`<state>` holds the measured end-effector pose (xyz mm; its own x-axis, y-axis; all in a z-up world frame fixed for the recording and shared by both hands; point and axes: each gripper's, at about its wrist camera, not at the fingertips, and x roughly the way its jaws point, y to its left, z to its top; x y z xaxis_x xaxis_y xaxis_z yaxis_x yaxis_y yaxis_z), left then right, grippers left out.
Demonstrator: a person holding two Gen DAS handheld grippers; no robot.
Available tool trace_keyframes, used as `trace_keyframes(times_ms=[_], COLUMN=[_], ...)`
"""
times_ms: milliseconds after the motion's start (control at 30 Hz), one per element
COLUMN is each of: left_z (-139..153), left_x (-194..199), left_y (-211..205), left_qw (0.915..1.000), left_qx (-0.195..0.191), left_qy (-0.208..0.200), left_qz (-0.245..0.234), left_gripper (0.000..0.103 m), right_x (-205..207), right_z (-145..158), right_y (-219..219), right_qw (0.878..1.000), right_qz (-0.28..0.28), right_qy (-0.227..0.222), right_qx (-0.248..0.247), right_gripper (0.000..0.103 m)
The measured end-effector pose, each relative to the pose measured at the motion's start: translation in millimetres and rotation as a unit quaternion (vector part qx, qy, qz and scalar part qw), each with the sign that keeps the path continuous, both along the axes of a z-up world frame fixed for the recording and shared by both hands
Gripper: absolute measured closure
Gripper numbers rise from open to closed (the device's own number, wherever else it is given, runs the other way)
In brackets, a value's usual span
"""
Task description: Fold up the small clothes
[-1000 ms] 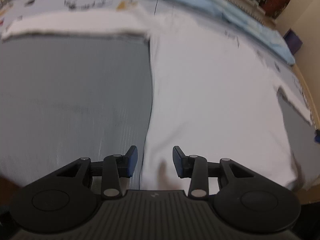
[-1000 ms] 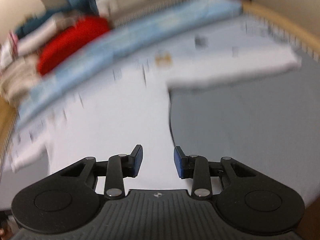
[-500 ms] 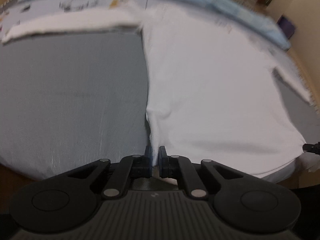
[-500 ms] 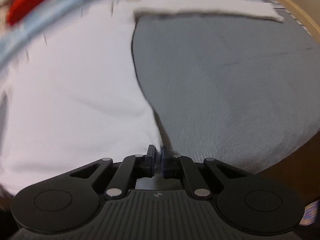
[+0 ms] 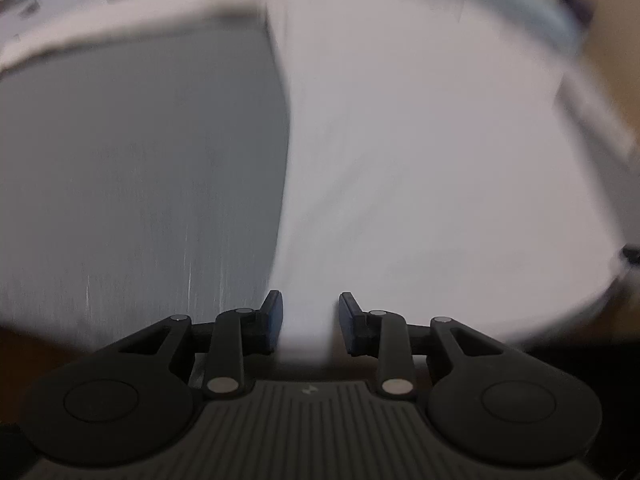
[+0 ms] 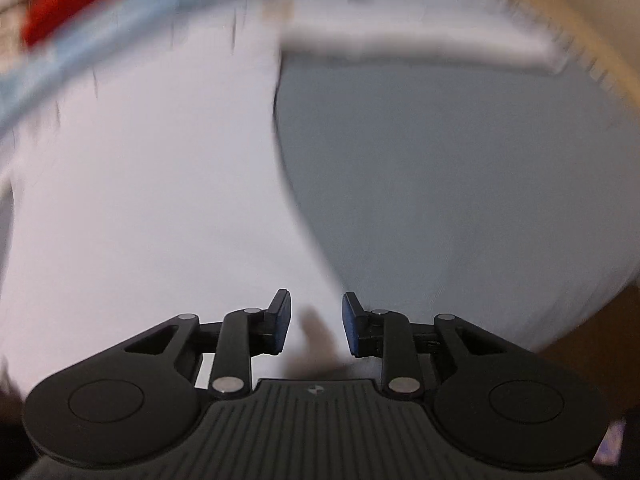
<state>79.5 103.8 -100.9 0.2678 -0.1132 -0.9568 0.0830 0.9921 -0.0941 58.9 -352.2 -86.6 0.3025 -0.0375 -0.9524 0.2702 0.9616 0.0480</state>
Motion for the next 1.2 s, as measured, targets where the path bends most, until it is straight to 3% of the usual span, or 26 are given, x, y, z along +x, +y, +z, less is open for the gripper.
trace_keyframes(times_ms=[33, 133, 167, 233, 267, 300, 367, 433, 467, 500, 667, 833, 1000, 1100, 1200], left_z=[3, 26, 27, 11, 4, 7, 29, 51, 58, 61, 75, 88, 109, 120, 133], left_x=[-2, -7, -7, -6, -6, -6, -9, -12, -14, -17, -30, -20, -17, -16, -11], left_y=[-2, 0, 1, 1, -1, -3, 2, 8, 6, 4, -2, -14, -14, -16, -16], left_qw=[0.9999, 0.9978, 0.9976, 0.9997, 0.9996, 0.9994, 0.9969, 0.9887, 0.9860, 0.9841, 0.9769, 0.9651, 0.9539, 0.9473, 0.9442], left_qx=[0.006, -0.024, -0.026, 0.009, 0.026, 0.027, -0.027, -0.075, -0.075, -0.067, -0.036, 0.005, 0.016, 0.029, 0.032], left_qy=[-0.011, -0.062, -0.065, -0.024, -0.010, -0.022, -0.073, -0.129, -0.148, -0.163, -0.209, -0.259, -0.296, -0.316, -0.325], left_qz=[-0.004, -0.002, -0.001, -0.002, -0.004, -0.004, 0.011, 0.018, 0.019, 0.021, 0.028, 0.037, 0.044, 0.044, 0.041], left_gripper=[0.071, 0.067, 0.065, 0.063, 0.063, 0.063, 0.062, 0.048, 0.043, 0.040, 0.039, 0.038, 0.038, 0.038, 0.038], right_x=[-2, -4, -4, -9, -10, -11, -17, -22, -25, -26, -13, 0, 8, 13, 25], right_z=[-4, 9, 3, -8, -4, 2, 21, 42, 51, 60, 101, 145, 196, 190, 175], right_y=[2, 7, 11, 16, 19, 22, 31, 39, 43, 43, 9, -4, -13, -24, -30], right_qw=[1.000, 0.999, 1.000, 1.000, 1.000, 0.999, 0.998, 0.992, 0.988, 0.983, 0.959, 0.941, 0.920, 0.916, 0.935], right_qz=[-0.005, 0.002, 0.011, 0.020, 0.018, 0.012, 0.006, 0.011, 0.014, 0.017, 0.039, 0.049, 0.080, 0.072, 0.025], right_qy=[0.009, -0.036, -0.020, 0.011, 0.005, -0.009, -0.060, -0.118, -0.144, -0.170, -0.276, -0.331, -0.379, -0.389, -0.350], right_qx=[-0.004, -0.001, -0.011, -0.019, -0.024, -0.028, -0.032, -0.045, -0.055, -0.060, -0.045, -0.059, -0.055, -0.065, -0.059], right_gripper=[0.074, 0.070, 0.067, 0.066, 0.066, 0.066, 0.066, 0.065, 0.063, 0.061, 0.058, 0.057, 0.052, 0.051, 0.052])
